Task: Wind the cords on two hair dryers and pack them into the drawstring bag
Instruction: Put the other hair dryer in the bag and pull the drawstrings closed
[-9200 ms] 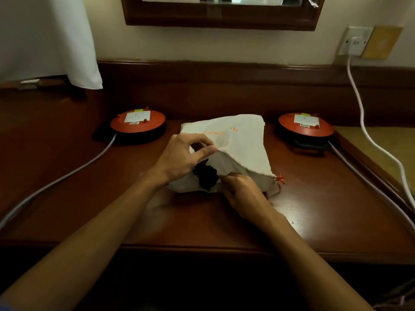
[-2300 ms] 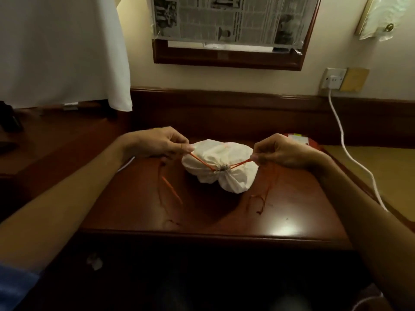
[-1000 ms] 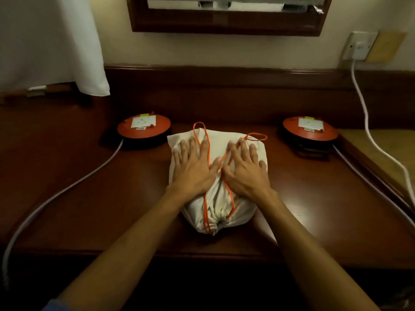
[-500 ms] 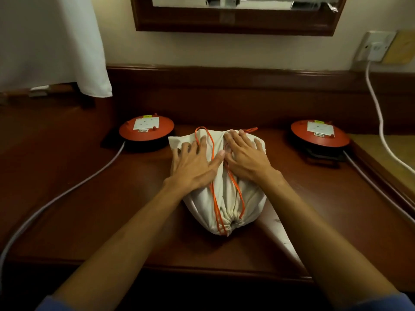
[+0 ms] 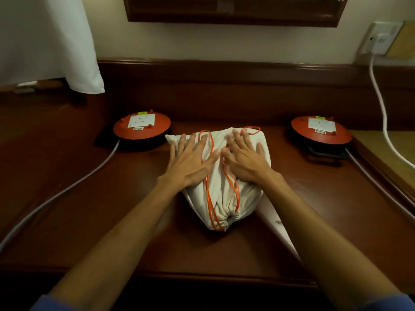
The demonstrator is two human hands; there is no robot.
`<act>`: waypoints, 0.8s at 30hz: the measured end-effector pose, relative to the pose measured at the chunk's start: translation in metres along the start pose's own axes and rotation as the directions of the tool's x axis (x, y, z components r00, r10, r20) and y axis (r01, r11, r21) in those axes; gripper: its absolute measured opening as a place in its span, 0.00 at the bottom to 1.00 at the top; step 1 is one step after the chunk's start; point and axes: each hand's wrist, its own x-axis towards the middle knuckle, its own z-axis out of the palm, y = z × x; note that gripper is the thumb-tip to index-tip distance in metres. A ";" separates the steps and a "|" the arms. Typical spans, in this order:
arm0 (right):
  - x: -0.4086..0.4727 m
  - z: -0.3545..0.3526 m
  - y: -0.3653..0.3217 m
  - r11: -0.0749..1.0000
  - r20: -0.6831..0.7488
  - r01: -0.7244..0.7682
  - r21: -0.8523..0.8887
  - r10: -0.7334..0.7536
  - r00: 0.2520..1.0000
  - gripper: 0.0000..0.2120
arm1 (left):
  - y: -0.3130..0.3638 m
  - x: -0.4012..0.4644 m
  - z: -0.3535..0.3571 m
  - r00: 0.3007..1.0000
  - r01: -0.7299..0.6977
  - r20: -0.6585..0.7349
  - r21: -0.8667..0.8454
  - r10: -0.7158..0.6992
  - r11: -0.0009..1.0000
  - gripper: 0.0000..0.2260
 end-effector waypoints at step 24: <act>0.091 0.026 0.030 0.960 -0.080 -0.228 0.163 0.243 0.967 0.31 | -0.028 0.136 0.024 0.999 0.004 0.034 -0.030 -0.003 1.000 0.33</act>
